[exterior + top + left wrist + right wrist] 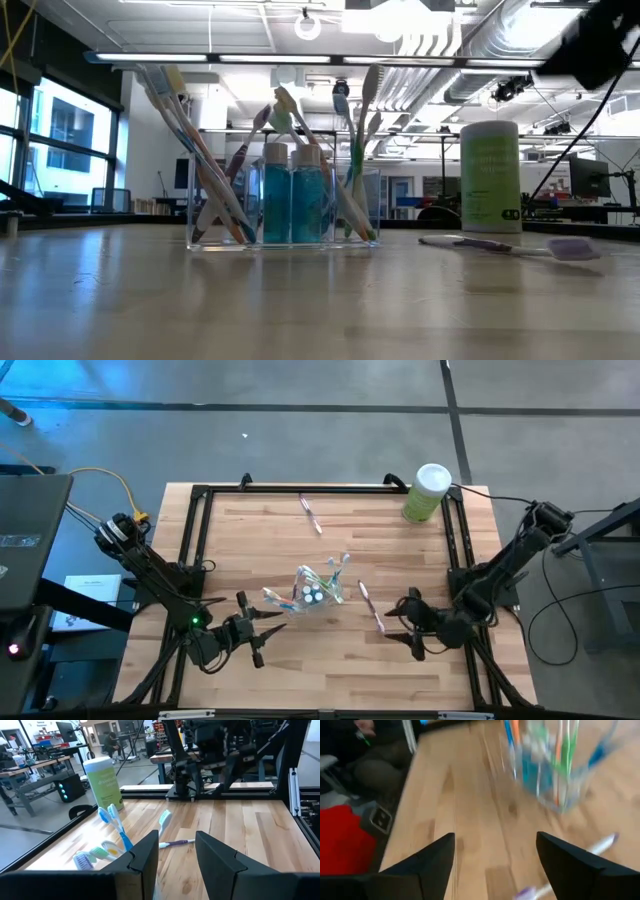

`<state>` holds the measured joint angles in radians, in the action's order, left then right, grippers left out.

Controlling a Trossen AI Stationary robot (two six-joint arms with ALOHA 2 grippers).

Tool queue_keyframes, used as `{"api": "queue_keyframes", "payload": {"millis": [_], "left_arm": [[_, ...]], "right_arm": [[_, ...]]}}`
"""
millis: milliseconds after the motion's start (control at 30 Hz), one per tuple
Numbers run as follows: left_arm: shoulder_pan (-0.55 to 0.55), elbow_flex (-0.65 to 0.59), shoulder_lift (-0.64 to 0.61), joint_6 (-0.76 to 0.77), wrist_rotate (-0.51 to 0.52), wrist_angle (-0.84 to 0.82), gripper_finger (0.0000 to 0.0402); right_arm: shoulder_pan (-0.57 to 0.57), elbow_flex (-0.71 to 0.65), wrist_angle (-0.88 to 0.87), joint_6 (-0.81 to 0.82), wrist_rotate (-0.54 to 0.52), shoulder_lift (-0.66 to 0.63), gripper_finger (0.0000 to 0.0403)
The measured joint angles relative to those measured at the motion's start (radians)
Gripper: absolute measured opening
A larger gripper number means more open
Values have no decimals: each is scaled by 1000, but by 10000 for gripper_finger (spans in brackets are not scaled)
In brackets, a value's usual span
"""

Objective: Pick & Place toothbrushing station
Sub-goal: Put the violet toothbrush into the transparent organizer

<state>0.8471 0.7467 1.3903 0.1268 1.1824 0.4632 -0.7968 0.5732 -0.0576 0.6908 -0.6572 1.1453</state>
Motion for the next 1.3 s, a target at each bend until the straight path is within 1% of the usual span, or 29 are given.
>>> {"api": "queue_keyframes", "payload": {"millis": [133, 233, 367, 433, 633, 800, 900, 1033, 1133, 1233, 1300], "left_arm": [[0, 0, 0, 1, -1, -21, 124], [0, 0, 0, 1, 0, -25, 124], [0, 0, 0, 1, 0, -25, 124], [0, 0, 0, 1, 0, -26, 124], [0, 0, 0, 1, 0, -31, 124], [0, 0, 0, 1, 0, -33, 124], [0, 0, 0, 1, 0, -33, 124], [0, 0, 0, 1, 0, -34, 124], [0, 0, 0, 1, 0, -34, 124], [0, 0, 0, 1, 0, -36, 124], [0, 0, 0, 2, -1, -37, 124]], "right_arm": [[4, 0, -72, 132, 58, 40, 263], [33, 0, -99, 216, 133, 80, 258], [78, 0, -133, 283, 198, 129, 257], [101, 0, -135, 285, 222, 158, 257], [179, 0, -147, 267, 237, 263, 256], [220, 0, -97, 203, 280, 361, 256], [231, 0, -73, 199, 301, 387, 256], [232, 2, -83, 194, 289, 391, 256], [237, 6, -135, 197, 273, 398, 256], [246, 12, -182, 199, 271, 441, 256], [247, 20, -185, 197, 251, 477, 256]]}}
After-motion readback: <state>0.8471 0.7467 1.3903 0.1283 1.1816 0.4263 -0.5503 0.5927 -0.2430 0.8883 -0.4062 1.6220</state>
